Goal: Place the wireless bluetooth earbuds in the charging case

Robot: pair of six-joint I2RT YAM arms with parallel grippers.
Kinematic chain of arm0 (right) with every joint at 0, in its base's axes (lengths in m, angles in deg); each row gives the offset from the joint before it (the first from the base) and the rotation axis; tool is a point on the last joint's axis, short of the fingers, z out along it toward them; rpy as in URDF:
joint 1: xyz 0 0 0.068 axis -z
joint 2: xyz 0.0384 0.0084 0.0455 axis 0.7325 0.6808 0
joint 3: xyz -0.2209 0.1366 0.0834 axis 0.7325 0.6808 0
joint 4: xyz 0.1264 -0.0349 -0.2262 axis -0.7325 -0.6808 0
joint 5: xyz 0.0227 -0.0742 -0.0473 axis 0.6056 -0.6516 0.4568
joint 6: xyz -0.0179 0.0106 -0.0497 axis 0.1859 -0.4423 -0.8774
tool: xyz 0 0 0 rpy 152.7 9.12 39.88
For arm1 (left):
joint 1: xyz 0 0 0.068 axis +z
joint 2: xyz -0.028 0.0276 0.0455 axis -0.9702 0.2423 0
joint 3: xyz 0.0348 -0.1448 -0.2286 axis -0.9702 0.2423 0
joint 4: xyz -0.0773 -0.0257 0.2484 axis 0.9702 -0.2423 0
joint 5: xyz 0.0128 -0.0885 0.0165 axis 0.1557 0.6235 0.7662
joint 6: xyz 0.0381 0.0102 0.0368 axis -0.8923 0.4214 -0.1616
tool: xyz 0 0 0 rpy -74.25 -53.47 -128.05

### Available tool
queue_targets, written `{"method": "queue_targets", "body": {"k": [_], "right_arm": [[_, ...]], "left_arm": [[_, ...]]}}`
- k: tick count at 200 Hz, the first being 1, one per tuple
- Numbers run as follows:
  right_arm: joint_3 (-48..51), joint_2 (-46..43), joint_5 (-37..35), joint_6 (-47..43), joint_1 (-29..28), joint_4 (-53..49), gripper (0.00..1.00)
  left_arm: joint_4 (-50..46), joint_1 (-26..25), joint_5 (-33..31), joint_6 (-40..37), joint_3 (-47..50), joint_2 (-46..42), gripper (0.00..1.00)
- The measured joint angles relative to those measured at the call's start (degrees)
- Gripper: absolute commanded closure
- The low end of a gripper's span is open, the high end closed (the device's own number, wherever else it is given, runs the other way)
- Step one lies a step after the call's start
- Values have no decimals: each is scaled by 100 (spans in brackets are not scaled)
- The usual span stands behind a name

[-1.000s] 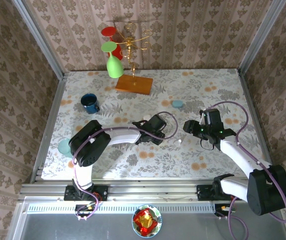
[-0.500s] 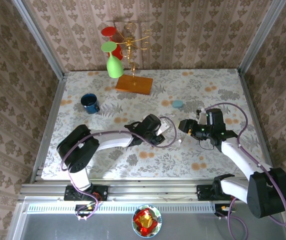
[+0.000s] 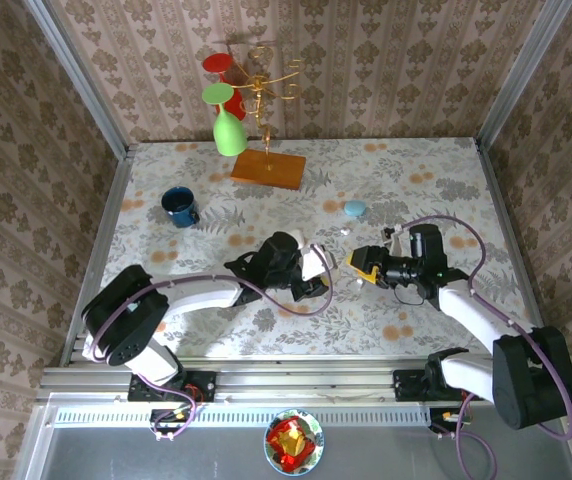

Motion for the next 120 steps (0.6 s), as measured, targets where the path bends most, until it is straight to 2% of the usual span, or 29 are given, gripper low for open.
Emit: {"method": "queue_targets", "body": {"k": [38, 83, 97, 110, 120], "right_arm": [[-2, 170, 190, 208, -439, 457, 39], [-20, 229, 334, 299, -592, 634, 64], [-22, 232, 350, 299, -605, 664, 63], [-22, 236, 354, 299, -605, 658, 55], [-24, 236, 337, 330, -601, 647, 53]], "left_arm": [[568, 92, 339, 79, 155, -35, 70], [809, 155, 505, 109, 197, -33, 70], [809, 157, 527, 107, 210, -33, 70], [813, 157, 553, 107, 221, -33, 70], [824, 155, 595, 105, 227, -33, 70]]}}
